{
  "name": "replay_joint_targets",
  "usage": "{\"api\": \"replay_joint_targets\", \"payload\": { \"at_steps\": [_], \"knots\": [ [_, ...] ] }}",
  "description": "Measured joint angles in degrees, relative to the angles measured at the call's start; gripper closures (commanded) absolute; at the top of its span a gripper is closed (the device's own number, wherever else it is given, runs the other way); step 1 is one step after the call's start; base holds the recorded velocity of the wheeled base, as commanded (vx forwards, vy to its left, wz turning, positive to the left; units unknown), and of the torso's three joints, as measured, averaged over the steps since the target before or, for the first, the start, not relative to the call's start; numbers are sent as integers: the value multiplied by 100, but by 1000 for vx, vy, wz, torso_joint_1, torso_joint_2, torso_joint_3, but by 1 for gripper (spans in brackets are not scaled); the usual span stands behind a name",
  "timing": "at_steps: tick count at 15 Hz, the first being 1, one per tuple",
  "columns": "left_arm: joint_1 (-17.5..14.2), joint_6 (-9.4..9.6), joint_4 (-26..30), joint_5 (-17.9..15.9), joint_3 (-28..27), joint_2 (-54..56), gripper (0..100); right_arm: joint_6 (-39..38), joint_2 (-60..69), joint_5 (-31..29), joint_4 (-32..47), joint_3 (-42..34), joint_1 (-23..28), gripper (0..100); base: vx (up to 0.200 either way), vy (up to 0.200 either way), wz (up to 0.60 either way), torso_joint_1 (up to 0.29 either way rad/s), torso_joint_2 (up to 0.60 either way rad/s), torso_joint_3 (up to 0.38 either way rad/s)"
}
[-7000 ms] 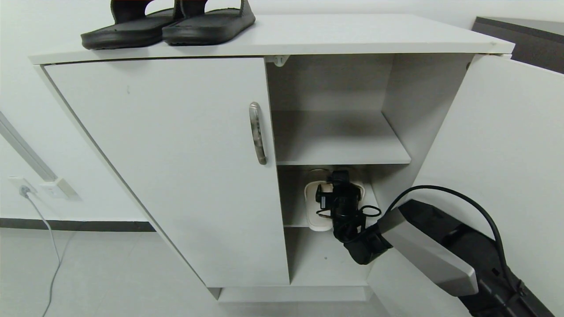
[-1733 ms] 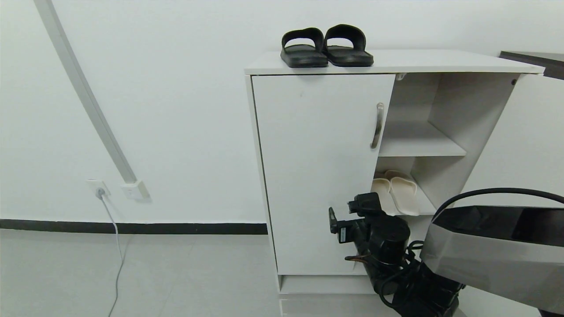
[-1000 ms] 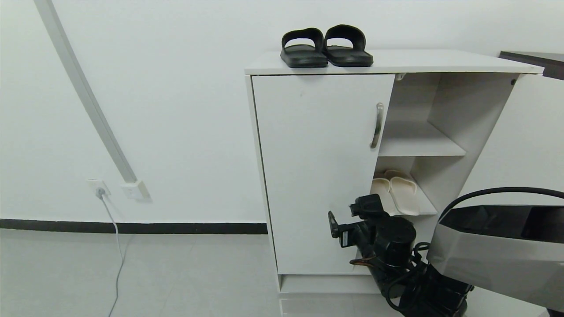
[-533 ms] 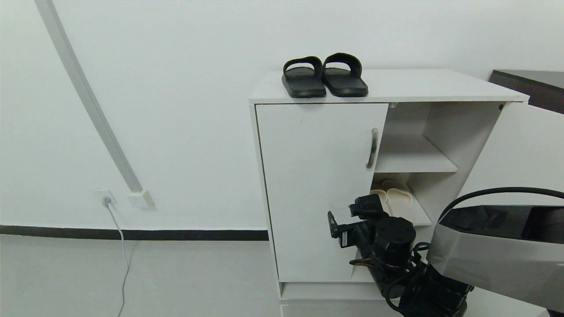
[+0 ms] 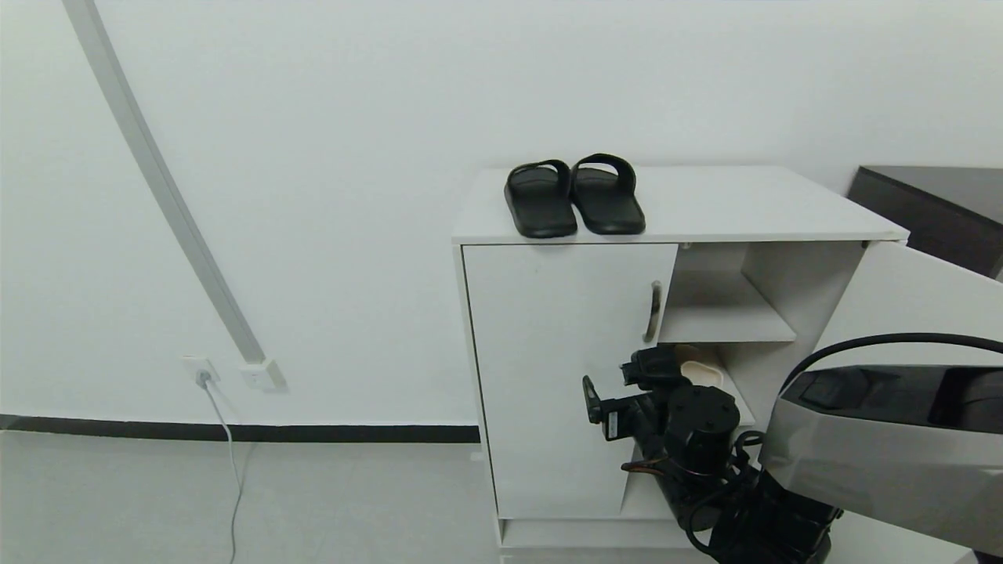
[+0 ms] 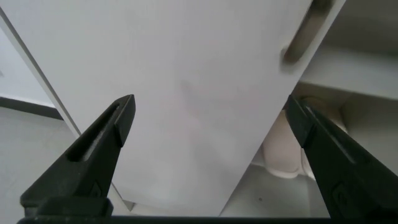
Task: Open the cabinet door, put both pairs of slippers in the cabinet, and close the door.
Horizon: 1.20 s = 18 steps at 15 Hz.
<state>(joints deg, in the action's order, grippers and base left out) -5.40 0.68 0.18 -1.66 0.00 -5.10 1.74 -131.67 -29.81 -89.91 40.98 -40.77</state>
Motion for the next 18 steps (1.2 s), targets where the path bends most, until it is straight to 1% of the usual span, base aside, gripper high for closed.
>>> {"api": "replay_joint_targets", "payload": {
  "at_steps": [9, 18],
  "knots": [
    [0, -2, 0, 0, 0, 0, 100, 0, 63, 2, -4, -157, -20, 0, 0, 0, 0, 196, -514, -315],
    [0, 2, -2, 0, 0, 0, 100, 13, 69, 0, -6, -194, -39, 0, 0, 0, 0, 244, -565, -318]
  ]
}}
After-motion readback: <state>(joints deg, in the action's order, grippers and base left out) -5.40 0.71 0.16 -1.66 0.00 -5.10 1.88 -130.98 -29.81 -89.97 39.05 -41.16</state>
